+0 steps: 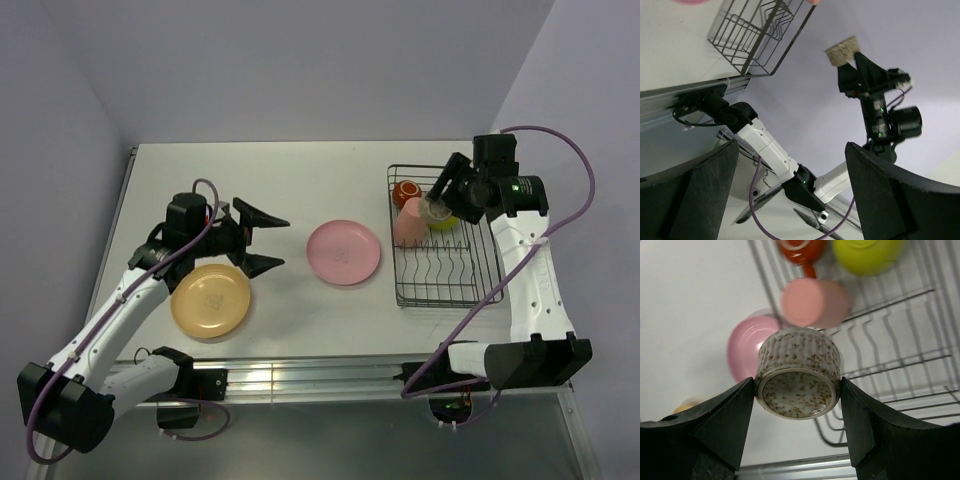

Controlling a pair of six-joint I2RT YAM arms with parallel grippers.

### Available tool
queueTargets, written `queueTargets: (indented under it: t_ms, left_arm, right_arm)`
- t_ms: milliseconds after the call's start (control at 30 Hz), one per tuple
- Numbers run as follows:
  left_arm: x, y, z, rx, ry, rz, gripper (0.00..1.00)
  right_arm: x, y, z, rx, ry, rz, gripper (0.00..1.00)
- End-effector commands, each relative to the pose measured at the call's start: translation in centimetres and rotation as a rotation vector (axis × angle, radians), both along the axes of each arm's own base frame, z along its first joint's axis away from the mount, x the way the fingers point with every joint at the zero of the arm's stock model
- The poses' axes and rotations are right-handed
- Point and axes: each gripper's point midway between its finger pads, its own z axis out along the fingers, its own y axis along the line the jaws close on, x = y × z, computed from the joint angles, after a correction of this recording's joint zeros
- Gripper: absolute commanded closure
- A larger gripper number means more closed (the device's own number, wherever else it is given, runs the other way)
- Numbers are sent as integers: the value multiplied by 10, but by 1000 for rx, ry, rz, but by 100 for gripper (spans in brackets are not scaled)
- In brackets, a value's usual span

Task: Load the mixed dishes into the dish rack

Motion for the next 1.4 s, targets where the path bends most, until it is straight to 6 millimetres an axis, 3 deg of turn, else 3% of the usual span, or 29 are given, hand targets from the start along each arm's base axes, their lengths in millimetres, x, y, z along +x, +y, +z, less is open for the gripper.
queueTargets:
  t_ms: [0, 133, 333, 600, 800, 1367]
  left_arm:
    - [3, -1, 33, 33, -161, -58, 7]
    - [4, 0, 40, 59, -192, -79, 8]
    - [1, 6, 33, 47, -166, -64, 9]
    - [-1, 12, 40, 67, -188, -64, 9]
    - [-6, 19, 36, 75, -179, -51, 9]
    - [-14, 35, 45, 89, -202, 2, 9]
  right_arm:
    - [6, -53, -7, -167, -19, -151, 100]
    - [14, -78, -44, -186, 65, -213, 100]
    - [28, -107, -78, -200, 138, -265, 100]
    - [55, -122, -96, -218, 169, -292, 100]
    - [69, -127, -122, -213, 230, -295, 100]
    - [78, -137, -175, -241, 370, -286, 100]
